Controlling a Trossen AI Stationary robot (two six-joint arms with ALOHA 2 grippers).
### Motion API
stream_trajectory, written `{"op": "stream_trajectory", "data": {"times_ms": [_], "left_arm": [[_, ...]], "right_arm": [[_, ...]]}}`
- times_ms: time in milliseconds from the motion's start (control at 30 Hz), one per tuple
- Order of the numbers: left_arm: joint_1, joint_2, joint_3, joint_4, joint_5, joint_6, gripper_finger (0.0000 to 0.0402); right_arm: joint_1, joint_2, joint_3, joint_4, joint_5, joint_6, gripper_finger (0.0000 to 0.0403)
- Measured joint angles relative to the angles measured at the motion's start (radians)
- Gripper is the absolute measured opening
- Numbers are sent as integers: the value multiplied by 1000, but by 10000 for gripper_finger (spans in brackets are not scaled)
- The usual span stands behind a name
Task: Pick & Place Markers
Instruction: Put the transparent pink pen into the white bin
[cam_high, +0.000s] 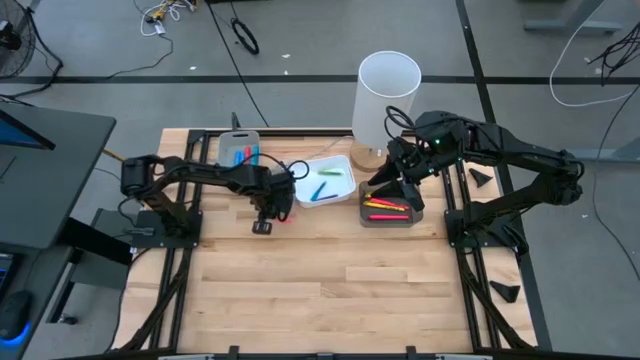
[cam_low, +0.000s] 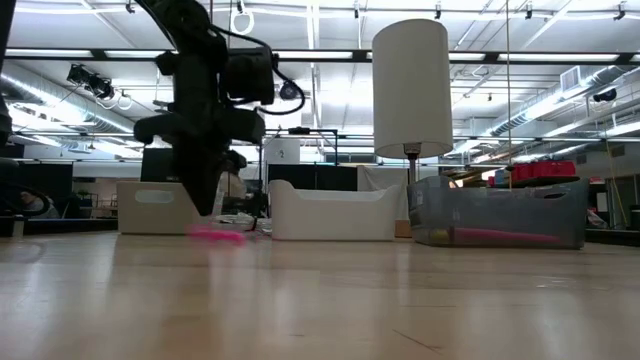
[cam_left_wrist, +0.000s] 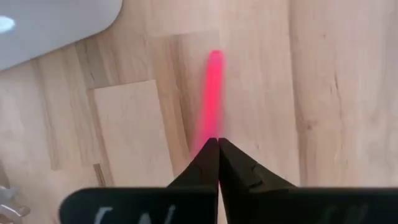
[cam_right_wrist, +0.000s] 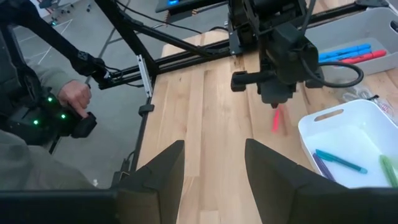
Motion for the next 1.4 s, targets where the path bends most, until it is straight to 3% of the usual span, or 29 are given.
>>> {"op": "stream_trajectory", "data": {"times_ms": [467,633,800,1167,1400], "left_arm": [[-7,-16,2,-12,-43,-25,6],[-7,-16,2,-7,-51,47,14],[-10,-16,2,-7,-48,164,53],[-54,-16,3,30,-78,350,186],[-26,-16,3,35,-77,400,204]], "right_arm": [[0,0,0,26,0,1,168],[0,0,0,26,0,1,168],[0,0,0,25,-1,7,168],[0,0,0,11,-1,28,168],[0,0,0,11,-1,28,168]]}}
